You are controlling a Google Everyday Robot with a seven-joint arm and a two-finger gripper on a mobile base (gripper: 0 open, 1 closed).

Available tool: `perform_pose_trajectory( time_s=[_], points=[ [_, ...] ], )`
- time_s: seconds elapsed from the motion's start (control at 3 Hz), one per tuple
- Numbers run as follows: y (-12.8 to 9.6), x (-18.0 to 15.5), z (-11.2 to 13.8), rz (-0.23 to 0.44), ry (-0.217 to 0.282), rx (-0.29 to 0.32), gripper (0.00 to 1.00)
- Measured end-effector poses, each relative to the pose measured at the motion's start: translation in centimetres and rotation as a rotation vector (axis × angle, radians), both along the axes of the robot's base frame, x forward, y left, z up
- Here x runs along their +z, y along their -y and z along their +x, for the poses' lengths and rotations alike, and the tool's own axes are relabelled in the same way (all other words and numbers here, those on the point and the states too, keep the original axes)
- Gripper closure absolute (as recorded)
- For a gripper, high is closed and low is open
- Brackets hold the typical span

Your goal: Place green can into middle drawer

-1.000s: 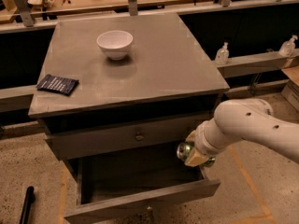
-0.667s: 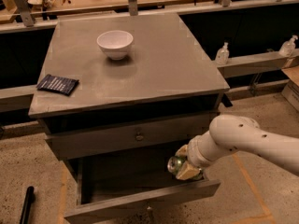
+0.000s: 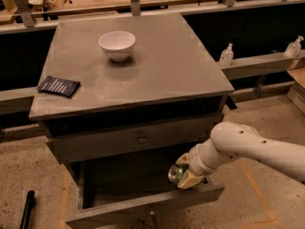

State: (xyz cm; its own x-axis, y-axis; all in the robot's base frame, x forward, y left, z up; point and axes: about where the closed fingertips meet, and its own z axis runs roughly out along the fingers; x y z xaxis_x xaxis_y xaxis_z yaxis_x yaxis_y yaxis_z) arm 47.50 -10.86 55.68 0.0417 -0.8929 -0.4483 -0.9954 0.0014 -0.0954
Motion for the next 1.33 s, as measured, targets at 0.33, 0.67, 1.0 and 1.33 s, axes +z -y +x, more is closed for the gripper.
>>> perform_pose_trajectory(
  time_s=[0.33, 0.67, 1.0, 1.33],
  points=[
    [-0.9, -1.0, 1.5, 0.03, 0.045, 0.036, 1.0],
    [-1.5, -2.9, 3.7, 0.078, 0.087, 0.048, 1.0],
    [-1.7, -5.4, 5.2, 0.102, 0.086, 0.046, 0.74],
    [-1.6, -6.4, 5.7, 0.112, 0.082, 0.038, 0.51]
  ],
)
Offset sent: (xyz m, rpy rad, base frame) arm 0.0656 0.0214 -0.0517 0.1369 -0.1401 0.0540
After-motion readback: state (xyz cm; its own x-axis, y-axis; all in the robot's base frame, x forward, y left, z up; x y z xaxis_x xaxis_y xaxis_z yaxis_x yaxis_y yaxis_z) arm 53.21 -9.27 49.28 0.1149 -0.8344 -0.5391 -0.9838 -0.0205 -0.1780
